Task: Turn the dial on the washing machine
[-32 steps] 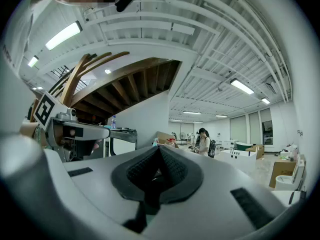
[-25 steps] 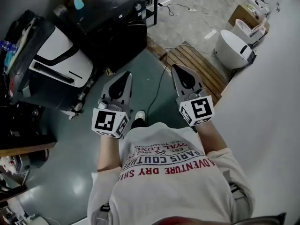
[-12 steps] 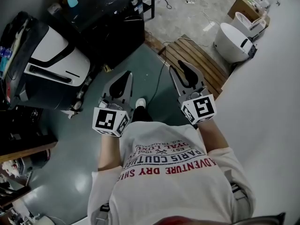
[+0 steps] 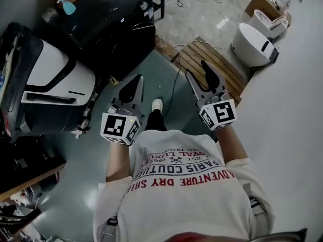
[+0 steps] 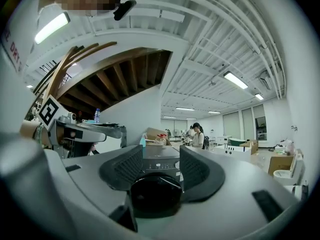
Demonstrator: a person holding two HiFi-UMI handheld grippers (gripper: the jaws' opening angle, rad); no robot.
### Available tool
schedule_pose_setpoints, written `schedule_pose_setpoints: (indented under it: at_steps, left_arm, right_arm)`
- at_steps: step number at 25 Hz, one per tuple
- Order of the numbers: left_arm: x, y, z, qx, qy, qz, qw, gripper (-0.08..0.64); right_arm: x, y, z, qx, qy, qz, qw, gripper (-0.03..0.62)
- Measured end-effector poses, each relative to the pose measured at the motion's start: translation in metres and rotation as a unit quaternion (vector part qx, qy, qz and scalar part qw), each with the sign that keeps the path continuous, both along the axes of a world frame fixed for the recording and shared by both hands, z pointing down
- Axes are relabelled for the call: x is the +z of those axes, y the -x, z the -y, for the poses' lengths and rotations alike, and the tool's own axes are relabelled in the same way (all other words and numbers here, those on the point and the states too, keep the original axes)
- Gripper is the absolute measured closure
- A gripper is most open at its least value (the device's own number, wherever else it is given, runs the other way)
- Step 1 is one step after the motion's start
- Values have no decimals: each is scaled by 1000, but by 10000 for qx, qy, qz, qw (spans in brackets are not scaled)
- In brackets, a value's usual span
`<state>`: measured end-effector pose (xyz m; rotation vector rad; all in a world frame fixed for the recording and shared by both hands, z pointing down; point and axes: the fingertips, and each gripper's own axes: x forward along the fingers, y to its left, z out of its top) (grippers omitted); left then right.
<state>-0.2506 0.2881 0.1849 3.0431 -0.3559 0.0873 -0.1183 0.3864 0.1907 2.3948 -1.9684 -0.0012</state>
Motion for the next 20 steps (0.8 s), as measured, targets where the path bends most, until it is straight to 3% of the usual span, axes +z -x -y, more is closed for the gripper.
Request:
schedule_pose_setpoints:
  at_steps: [12,16,20]
  left_arm:
    - [18,-94,203,103,-65,227,9997,545]
    - [30,-113,239,10,126,273,9995,545]
    - [47,-127,257,-62,218,463,9987,545]
  right_arm:
    - [9,-92,174,288,434,12,9986,365]
    - [22,-113,210,241,640,40,9977,365]
    - [38,-125,247,-101,911,38,9958,365]
